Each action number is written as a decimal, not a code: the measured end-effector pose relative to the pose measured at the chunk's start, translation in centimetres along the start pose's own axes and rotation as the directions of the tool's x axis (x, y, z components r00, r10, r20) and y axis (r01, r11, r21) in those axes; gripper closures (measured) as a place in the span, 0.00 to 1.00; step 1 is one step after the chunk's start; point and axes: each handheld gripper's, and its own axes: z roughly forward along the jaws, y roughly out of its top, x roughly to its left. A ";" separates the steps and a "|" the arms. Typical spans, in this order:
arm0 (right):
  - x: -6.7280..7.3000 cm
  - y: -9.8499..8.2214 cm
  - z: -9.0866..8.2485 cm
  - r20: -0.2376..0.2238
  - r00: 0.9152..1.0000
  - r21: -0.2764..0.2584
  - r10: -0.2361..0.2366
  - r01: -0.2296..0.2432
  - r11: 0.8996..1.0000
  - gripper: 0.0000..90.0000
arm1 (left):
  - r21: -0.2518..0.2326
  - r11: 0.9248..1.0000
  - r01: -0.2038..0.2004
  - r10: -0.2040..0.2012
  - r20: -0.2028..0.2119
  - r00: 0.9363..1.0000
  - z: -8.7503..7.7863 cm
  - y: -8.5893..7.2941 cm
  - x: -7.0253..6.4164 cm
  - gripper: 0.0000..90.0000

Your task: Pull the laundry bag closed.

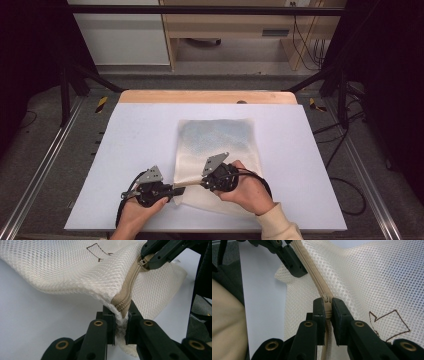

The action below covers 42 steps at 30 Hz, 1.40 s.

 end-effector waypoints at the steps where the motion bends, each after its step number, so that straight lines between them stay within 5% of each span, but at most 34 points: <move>1: 0.0 0.0 0.0 0.001 1.000 0.000 0.002 -0.002 1.000 0.91 | 0.000 1.000 0.000 0.000 -0.001 1.000 0.0 0.0 0.0 0.91; 42: -0.5 -1.0 -0.6 0.017 0.999 -0.009 0.030 -0.030 1.000 0.91 | 0.005 1.000 -0.008 0.008 -0.008 1.000 0.1 0.0 -0.1 0.91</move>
